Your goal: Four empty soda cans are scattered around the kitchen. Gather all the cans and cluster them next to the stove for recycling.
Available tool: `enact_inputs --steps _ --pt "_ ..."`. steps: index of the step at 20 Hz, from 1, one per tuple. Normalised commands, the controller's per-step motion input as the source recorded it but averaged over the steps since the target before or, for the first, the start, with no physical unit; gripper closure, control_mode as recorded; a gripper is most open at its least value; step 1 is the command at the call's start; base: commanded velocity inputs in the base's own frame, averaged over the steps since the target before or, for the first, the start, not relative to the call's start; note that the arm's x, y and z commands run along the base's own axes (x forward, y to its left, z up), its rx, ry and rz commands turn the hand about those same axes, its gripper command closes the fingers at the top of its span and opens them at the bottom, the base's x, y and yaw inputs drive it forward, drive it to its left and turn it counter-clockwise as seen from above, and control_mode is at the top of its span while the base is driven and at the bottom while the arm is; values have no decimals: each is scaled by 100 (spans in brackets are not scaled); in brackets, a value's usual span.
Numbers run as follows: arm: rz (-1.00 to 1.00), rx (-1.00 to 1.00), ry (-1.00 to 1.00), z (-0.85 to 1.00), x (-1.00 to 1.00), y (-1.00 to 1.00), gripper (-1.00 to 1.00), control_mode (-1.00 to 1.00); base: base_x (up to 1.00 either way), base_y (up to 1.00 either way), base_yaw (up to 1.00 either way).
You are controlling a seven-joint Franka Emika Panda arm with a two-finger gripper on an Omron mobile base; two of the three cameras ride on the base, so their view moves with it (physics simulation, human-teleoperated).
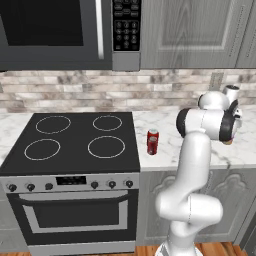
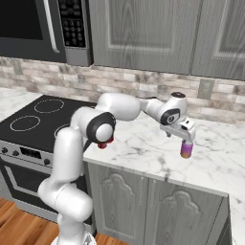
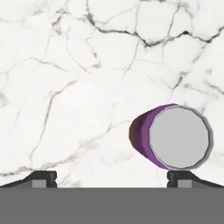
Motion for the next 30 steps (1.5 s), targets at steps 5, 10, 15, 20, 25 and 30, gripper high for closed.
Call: enact_inputs --steps 5,10,15,20,25,30 --pt "-6 -4 0 3 0 -7 -100 -100 0 0 0" --pt "-7 -1 0 7 0 -17 -100 -100 0 0 0" --pt "-5 0 1 12 0 -22 -100 -100 0 0 0" --pt "-4 0 1 3 0 -23 -100 -100 0 0 0" --pt "-1 0 5 -3 0 -16 -100 -100 0 0 0" --pt "0 0 4 -5 -1 -12 -100 -100 0 0 0"
